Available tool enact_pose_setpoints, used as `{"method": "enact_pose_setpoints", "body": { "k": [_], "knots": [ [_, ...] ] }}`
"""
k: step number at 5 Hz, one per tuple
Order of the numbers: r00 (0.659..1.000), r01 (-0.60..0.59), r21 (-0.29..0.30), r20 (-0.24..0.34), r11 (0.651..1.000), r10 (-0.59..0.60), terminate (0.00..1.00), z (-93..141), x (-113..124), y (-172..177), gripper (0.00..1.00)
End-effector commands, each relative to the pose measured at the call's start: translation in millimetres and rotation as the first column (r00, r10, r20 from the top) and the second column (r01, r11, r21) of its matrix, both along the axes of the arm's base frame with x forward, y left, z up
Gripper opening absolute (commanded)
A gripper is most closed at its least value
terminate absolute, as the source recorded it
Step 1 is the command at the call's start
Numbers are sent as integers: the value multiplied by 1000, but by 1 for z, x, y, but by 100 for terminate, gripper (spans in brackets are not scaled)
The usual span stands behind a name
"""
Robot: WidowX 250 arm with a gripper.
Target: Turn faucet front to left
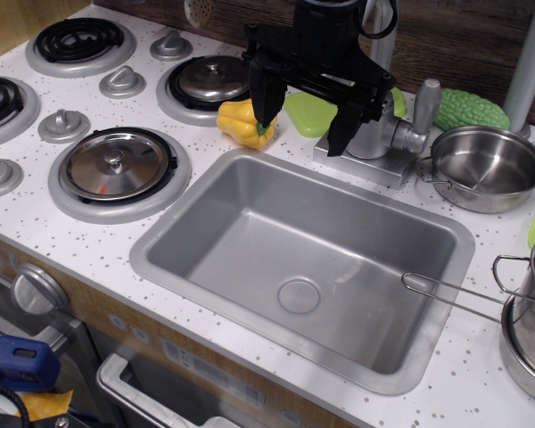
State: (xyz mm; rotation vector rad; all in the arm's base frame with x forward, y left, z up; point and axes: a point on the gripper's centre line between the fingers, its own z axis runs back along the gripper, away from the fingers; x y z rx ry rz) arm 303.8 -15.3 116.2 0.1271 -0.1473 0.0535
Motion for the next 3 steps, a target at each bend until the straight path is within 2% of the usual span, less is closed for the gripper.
{"method": "enact_pose_setpoints", "body": {
  "k": [1, 3],
  "knots": [
    [1000, 0, 0, 0, 1000, 0, 0, 0, 0, 0, 100],
    [998, -19, 41, 57, 999, 17, 0, 2, 1, -32, 100]
  ]
}}
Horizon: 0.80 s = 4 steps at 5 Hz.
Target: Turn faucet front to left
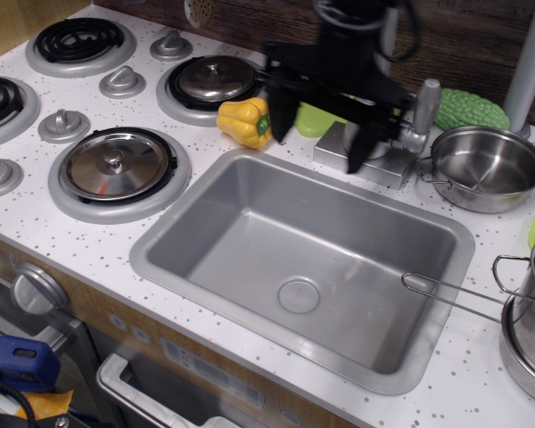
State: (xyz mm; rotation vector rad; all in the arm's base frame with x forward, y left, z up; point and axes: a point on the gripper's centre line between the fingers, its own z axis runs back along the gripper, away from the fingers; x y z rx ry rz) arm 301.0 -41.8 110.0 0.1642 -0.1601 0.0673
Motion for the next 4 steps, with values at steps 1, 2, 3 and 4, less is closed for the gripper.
{"method": "enact_pose_setpoints", "body": {
  "k": [1, 2, 3, 4],
  "knots": [
    [996, 1, 23, 88, 1000, -3, 0, 8, 9, -18, 100],
    [991, 16, 53, 134, 998, -23, 0, 9, 21, -29, 100],
    [988, 42, 61, 146, 997, -50, 0, 12, 36, -34, 100],
    [988, 68, 37, 134, 997, -73, 0, 18, 45, -31, 100]
  ]
}}
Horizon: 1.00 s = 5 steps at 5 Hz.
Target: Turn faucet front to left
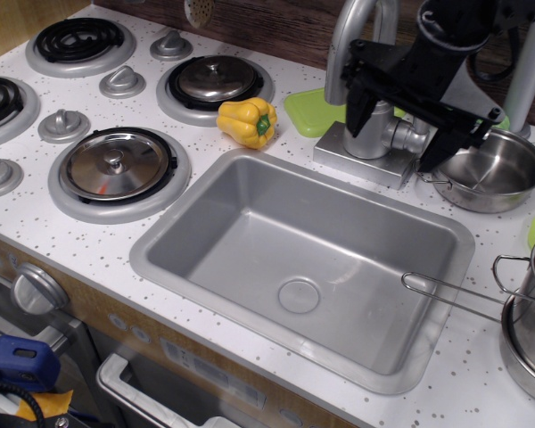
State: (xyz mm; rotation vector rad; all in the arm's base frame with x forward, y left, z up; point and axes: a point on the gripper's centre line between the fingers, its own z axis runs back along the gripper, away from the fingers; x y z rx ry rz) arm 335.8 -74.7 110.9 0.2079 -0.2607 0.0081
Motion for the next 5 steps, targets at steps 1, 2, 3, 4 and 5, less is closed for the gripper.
{"method": "enact_pose_setpoints", "body": {
  "k": [1, 2, 3, 4, 5],
  "knots": [
    [998, 41, -15, 45, 999, -40, 0, 18, 14, 9, 100],
    [994, 85, -27, 70, 996, -83, 0, 12, 20, 22, 100],
    [990, 114, -24, 83, 993, -111, 0, 11, 22, 32, 100],
    [987, 131, -32, 98, 991, -128, 0, 9, 22, 40, 100],
    [984, 153, -35, 94, 988, -149, 0, 13, 23, 49, 100]
  ]
}}
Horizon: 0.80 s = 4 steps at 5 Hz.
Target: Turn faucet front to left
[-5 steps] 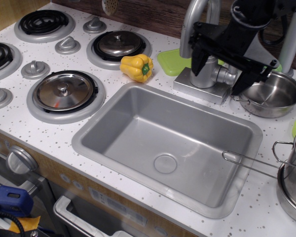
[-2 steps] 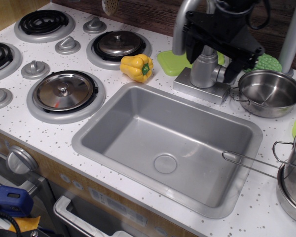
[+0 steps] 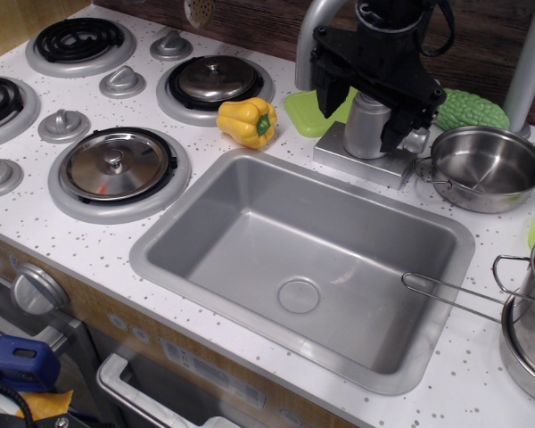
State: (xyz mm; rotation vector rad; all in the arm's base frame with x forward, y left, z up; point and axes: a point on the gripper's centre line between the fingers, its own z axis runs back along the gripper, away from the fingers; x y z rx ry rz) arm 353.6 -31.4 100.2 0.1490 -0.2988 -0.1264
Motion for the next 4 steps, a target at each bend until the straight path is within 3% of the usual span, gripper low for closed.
{"method": "enact_pose_setpoints", "body": {
  "k": [1, 4],
  "knots": [
    [998, 32, -18, 55, 999, -31, 0, 24, 8, 14, 100],
    [995, 98, -26, 30, 995, -97, 0, 29, 19, 34, 100]
  ]
}}
